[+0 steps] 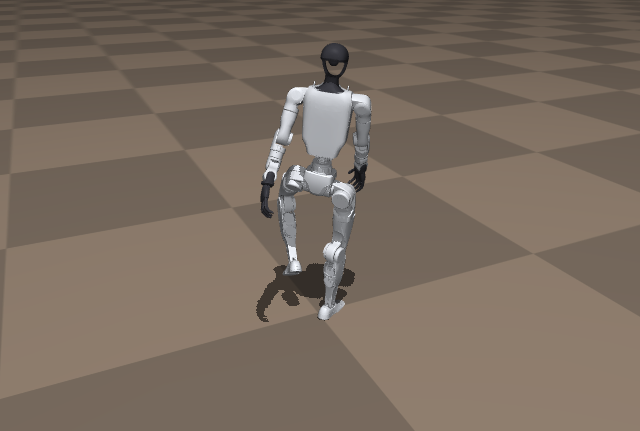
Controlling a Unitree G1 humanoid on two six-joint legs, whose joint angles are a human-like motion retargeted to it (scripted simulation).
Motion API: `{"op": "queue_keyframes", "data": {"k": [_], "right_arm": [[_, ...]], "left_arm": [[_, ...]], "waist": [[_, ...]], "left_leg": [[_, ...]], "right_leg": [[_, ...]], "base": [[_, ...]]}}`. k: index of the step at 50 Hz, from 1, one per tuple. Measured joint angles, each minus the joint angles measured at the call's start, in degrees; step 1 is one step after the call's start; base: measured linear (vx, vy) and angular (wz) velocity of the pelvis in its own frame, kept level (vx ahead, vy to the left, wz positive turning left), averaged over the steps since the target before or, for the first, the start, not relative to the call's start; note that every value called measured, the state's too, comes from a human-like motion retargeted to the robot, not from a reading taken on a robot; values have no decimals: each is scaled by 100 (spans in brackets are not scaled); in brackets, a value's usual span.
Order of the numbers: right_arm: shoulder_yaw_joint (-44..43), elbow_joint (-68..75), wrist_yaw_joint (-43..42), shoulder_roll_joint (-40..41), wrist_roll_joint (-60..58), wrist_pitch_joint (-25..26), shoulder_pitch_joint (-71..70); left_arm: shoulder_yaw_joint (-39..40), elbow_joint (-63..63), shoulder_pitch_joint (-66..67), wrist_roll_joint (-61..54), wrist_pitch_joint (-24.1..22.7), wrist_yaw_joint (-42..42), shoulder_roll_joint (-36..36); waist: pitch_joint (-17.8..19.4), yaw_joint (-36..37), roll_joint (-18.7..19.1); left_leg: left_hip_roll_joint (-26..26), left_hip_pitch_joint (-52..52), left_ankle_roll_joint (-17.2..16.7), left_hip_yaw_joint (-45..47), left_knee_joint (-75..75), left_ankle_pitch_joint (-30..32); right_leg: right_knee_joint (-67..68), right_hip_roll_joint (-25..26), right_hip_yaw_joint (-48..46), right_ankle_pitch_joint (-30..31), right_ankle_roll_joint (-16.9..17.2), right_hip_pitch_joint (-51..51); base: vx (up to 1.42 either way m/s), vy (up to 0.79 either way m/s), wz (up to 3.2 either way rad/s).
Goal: In place motions
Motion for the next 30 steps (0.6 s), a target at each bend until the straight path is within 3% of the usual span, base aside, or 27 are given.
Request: {"op": "queue_keyframes", "data": {"k": [3,7,11,15,18,20,22,23,25,27,28,30], "right_arm": [[-398,-1016,332,200,5,-236,-614],[-179,-1738,666,424,791,-547,-1165],[-96,-1941,1060,496,455,-864,-1156],[75,-1732,1184,417,-60,-1012,-559],[90,-1322,1089,317,-658,-1030,418],[16,-967,895,256,-988,-926,1043],[-327,-68,462,61,-1465,-460,1660],[-598,363,269,-50,-1633,-96,1713],[-1067,948,-67,-276,-1212,494,1897],[-1710,1497,-331,-662,-239,591,2090],[-2094,1795,-304,-892,308,583,2135],[-2631,2214,-317,-1182,1270,632,2213]], "left_arm": [[693,0,203,-193,-77,149,-55],[1122,0,377,-719,-401,296,-55],[889,0,202,-919,-260,427,28],[169,0,-427,-1039,-323,343,55],[-443,0,-1108,-1013,-562,471,-112],[-797,0,-1509,-996,-767,552,-193],[-1138,0,-2338,-935,-1003,392,-372],[-1121,0,-2898,-892,-1082,209,-427],[-1101,-212,-3901,-846,-1377,22,-446],[-1316,-763,-4684,-928,-1529,-190,-345],[-1321,-1055,-5107,-823,-1538,-359,-211],[-989,-1499,-5803,-401,-1564,-289,-45]], "waist": [[184,545,91],[222,591,-30],[-142,238,81],[-518,-432,43],[-646,-591,-208],[-708,-639,-188],[-846,-1277,91],[-773,-1484,213],[-242,-1811,332],[119,-2176,463],[332,-2445,545],[685,-3048,674]], "left_leg": [[586,-932,93,92,1119,-468],[499,-1282,-46,287,1306,-600],[397,-906,-145,8,598,-451],[-429,579,-364,-97,-1567,26],[-1722,2386,-872,-132,-4492,560],[-2354,3330,-1166,-171,-6102,-425],[-2163,3889,-823,235,-7479,-903],[-2065,3760,-811,181,-7613,-946],[-1875,3548,-730,18,-7476,-1078],[-1834,3473,-608,-30,-7494,-1086],[-1784,3361,-569,-205,-7433,-1072],[-1689,3173,-494,-528,-7393,-1026]], "right_leg": [[178,66,252,-79,-130,-171],[256,-8,210,-186,-229,-141],[171,137,-249,-327,-170,2],[226,108,-834,-556,-22,142],[622,-175,-817,-795,125,220],[968,-121,-817,-849,160,203],[2125,-106,-1242,6,196,-350],[3245,-396,-1191,616,278,-1011],[4983,-491,-931,1501,-119,-2103],[6254,-408,-660,1010,-295,-3052],[6877,-767,-946,728,-496,-3402],[7599,-1021,-1271,429,-746,-3957]], "base": [[-18,-5,-74],[2,-1,4],[17,4,98],[23,3,138],[35,7,7],[37,14,-3],[9,18,83],[-25,21,36],[-39,20,3],[-42,31,58],[-45,38,112],[-35,30,111]]}}
